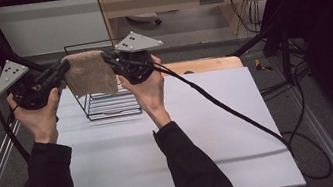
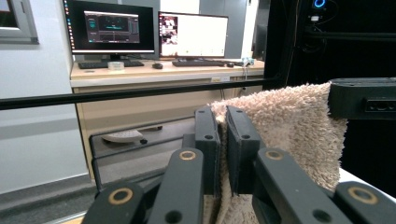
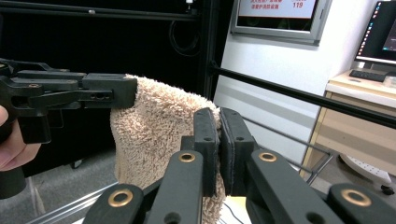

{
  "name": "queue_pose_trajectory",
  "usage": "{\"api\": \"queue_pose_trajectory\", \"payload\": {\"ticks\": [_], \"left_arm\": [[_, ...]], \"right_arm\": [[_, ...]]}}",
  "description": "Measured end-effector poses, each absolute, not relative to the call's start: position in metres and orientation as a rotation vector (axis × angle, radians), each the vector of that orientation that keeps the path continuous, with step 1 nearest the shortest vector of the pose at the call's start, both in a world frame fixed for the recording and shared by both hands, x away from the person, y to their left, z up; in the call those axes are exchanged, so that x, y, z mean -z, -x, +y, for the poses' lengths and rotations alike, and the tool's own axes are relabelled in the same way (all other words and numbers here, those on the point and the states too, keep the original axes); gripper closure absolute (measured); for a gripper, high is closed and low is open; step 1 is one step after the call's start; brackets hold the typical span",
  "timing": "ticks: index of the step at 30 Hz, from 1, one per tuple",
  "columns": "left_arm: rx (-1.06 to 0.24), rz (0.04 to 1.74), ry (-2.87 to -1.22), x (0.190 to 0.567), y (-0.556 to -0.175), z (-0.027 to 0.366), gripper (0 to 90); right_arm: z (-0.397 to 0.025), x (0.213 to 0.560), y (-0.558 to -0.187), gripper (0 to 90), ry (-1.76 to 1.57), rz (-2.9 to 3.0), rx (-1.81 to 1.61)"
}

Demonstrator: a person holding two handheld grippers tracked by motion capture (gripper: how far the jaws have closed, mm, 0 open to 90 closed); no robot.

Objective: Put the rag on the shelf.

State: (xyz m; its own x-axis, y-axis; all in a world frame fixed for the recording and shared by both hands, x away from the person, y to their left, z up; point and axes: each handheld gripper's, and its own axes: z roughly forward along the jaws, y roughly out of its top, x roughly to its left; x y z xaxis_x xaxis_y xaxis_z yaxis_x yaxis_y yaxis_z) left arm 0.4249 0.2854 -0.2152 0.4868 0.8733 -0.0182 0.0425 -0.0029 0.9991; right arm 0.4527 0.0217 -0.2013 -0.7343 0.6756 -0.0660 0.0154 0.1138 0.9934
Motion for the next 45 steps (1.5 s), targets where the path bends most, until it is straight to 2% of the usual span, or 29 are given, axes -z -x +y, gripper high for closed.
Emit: {"api": "queue_pose_trajectory", "payload": {"ticks": [24,45], "left_arm": [[-0.832,0.867,-1.384,0.175,-0.460,0.288,84.0],[-0.859,0.889,-1.399,0.171,-0.498,0.285,84.0]], "right_arm": [[0.031,0.160,-0.485,86.2,-0.648,1.817,-1.667],[0.036,0.159,-0.521,86.2,-0.677,1.802,-1.619]]}}
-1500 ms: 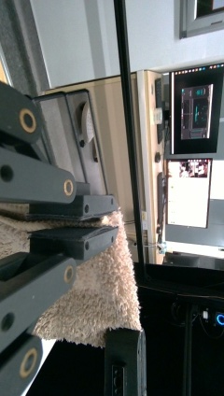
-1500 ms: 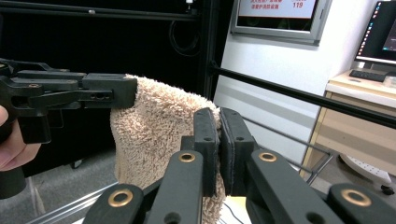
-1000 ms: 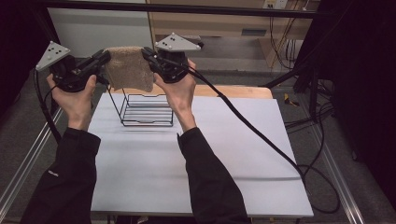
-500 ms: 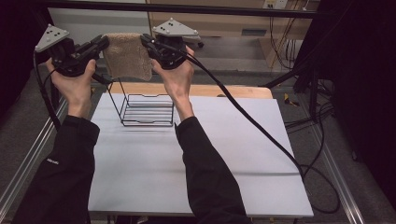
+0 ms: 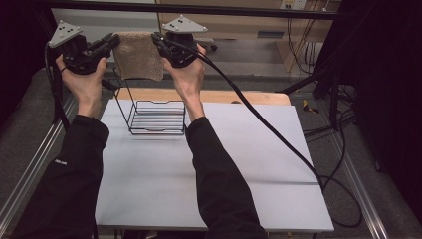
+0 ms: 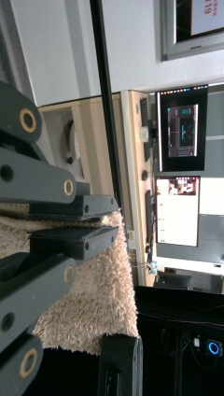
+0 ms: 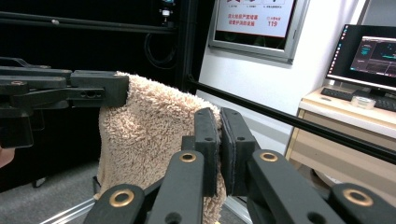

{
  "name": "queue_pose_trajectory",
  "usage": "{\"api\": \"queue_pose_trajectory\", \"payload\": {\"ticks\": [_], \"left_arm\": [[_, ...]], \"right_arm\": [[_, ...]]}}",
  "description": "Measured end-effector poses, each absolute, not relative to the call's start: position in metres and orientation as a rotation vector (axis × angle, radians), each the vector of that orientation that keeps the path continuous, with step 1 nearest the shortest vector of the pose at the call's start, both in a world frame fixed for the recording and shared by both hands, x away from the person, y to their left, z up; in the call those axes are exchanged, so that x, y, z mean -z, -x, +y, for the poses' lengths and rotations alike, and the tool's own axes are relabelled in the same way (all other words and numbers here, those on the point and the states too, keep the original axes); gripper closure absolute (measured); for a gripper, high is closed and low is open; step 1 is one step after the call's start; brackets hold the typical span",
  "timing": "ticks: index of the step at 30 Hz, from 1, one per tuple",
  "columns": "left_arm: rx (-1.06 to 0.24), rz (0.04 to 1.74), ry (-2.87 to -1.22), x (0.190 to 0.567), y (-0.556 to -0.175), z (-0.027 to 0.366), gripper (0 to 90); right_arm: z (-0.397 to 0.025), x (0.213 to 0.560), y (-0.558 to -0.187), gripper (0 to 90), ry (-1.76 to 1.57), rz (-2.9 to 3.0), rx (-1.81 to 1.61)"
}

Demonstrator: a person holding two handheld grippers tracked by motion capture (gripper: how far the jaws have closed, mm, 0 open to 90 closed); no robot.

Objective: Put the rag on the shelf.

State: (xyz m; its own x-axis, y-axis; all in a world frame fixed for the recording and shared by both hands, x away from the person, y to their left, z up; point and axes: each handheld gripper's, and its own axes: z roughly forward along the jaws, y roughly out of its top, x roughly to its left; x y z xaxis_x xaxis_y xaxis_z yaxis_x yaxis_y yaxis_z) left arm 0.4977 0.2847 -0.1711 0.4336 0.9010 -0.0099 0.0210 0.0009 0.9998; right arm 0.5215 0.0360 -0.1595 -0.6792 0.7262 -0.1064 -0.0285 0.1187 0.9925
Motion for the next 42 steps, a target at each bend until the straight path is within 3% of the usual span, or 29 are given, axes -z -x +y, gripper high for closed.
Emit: {"api": "queue_pose_trajectory", "payload": {"ticks": [15,42], "left_arm": [[-0.886,0.890,-1.430,0.181,-0.519,0.282,83.9],[-0.855,0.880,-1.490,0.224,-0.502,0.294,83.8]], "right_arm": [[0.037,0.166,-0.544,86.1,-0.685,1.821,-1.579],[0.042,0.204,-0.532,86.0,-0.650,1.939,-1.519]]}}
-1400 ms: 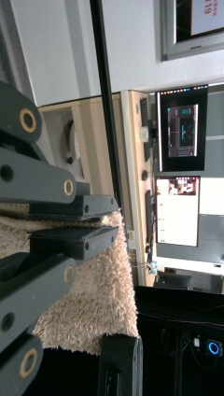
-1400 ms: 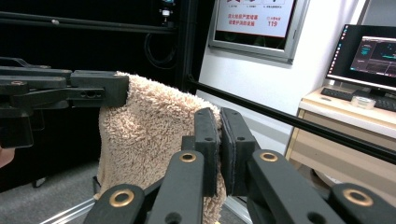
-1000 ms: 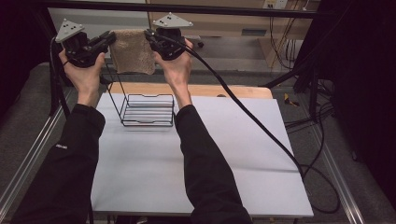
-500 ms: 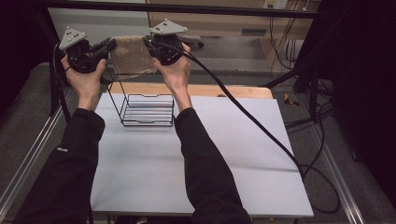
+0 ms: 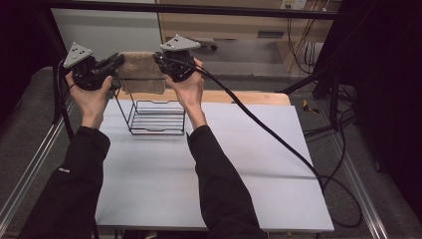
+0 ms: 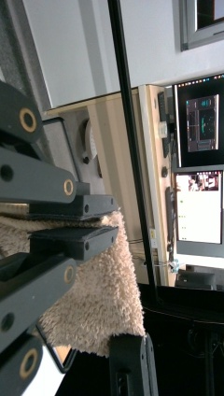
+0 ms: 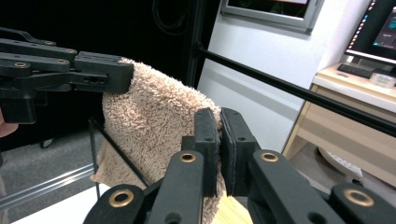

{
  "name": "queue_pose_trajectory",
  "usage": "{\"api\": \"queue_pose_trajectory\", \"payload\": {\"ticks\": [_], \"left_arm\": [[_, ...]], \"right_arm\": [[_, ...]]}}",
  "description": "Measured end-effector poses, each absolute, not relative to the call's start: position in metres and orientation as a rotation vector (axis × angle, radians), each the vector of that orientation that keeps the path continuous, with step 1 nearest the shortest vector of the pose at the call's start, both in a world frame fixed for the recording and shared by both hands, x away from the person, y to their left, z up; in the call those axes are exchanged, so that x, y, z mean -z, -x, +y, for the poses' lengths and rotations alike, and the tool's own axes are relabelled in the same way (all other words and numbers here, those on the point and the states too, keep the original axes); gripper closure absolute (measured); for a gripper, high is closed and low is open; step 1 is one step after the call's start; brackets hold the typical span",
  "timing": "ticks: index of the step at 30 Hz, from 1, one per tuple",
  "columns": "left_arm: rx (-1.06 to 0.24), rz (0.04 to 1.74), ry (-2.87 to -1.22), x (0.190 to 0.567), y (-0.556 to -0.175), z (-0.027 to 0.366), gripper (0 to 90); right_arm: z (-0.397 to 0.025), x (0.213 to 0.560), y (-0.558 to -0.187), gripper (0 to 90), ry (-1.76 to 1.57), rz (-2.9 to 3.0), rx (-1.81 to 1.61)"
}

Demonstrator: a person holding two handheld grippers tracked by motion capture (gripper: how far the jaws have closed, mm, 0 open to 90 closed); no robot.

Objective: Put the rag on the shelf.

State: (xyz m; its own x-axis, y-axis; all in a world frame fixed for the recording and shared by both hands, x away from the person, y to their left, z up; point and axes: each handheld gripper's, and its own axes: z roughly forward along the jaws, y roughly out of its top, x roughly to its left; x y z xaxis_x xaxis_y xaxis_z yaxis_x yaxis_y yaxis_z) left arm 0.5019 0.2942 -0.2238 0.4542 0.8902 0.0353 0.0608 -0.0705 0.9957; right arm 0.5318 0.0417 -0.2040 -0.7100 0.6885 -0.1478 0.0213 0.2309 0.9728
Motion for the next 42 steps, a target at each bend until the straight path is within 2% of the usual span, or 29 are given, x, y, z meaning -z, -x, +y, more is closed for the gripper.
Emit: {"api": "queue_pose_trajectory", "payload": {"ticks": [31,38,42], "left_arm": [[-0.806,0.867,-1.608,0.247,-0.462,0.303,78.2],[-0.768,0.896,-1.580,0.228,-0.455,0.310,71.9],[-0.768,0.914,-1.594,0.213,-0.459,0.306,74.8]], "right_arm": [[0.038,0.225,-0.495,85.5,-0.568,2.093,-1.449],[0.037,0.230,-0.494,85.5,-0.566,2.115,-1.447],[0.037,0.231,-0.493,85.4,-0.561,2.125,-1.436]]}}
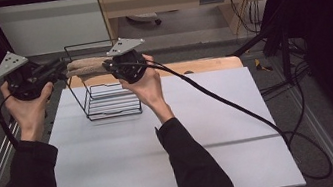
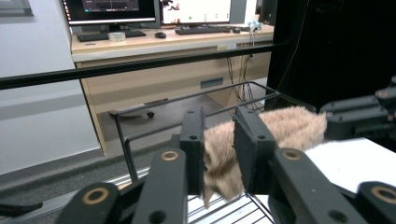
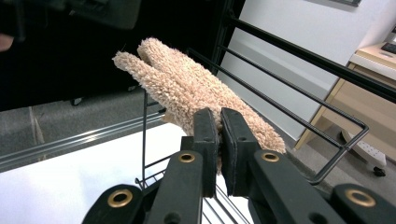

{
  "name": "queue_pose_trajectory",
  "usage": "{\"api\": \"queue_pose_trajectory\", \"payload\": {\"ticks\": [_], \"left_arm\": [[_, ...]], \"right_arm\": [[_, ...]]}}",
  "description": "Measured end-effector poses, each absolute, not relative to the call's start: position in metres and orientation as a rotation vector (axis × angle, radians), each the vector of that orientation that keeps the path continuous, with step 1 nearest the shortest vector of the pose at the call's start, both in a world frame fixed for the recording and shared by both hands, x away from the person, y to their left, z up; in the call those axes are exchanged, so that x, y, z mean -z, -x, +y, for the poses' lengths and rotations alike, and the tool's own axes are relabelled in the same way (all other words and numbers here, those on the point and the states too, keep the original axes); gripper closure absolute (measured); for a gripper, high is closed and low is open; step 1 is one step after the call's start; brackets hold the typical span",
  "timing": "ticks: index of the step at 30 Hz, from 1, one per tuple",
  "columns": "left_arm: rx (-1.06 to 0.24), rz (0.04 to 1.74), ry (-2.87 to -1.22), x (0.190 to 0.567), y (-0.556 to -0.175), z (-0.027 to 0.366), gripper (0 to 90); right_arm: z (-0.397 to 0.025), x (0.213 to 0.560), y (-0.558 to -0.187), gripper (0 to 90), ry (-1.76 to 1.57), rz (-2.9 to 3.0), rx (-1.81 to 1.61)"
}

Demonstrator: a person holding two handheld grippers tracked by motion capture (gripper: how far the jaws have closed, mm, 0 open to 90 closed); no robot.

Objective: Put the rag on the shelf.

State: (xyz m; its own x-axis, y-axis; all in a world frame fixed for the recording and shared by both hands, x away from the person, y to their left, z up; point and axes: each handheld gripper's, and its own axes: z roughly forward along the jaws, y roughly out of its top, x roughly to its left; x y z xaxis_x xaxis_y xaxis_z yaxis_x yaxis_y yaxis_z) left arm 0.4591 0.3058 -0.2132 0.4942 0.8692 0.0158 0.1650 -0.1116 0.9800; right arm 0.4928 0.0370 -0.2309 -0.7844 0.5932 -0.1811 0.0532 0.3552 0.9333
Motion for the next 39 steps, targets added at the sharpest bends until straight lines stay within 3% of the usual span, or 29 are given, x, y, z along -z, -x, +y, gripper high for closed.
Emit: {"api": "queue_pose_trajectory", "payload": {"ticks": [8,23,30,39], "left_arm": [[-0.676,0.937,-1.701,0.211,-0.477,0.288,89.7],[-0.621,0.939,-1.757,0.238,-0.476,0.293,89.8],[-0.628,0.938,-1.769,0.244,-0.477,0.291,89.9],[-0.639,0.929,-1.785,0.255,-0.477,0.290,89.8]], "right_arm": [[0.036,0.234,-0.493,84.8,-0.560,2.146,-1.432],[0.036,0.239,-0.492,77.9,-0.577,2.187,-1.434],[0.031,0.230,-0.488,69.9,-0.602,2.159,-1.512],[0.036,0.247,-0.493,87.1,-0.677,2.247,-1.446]]}}
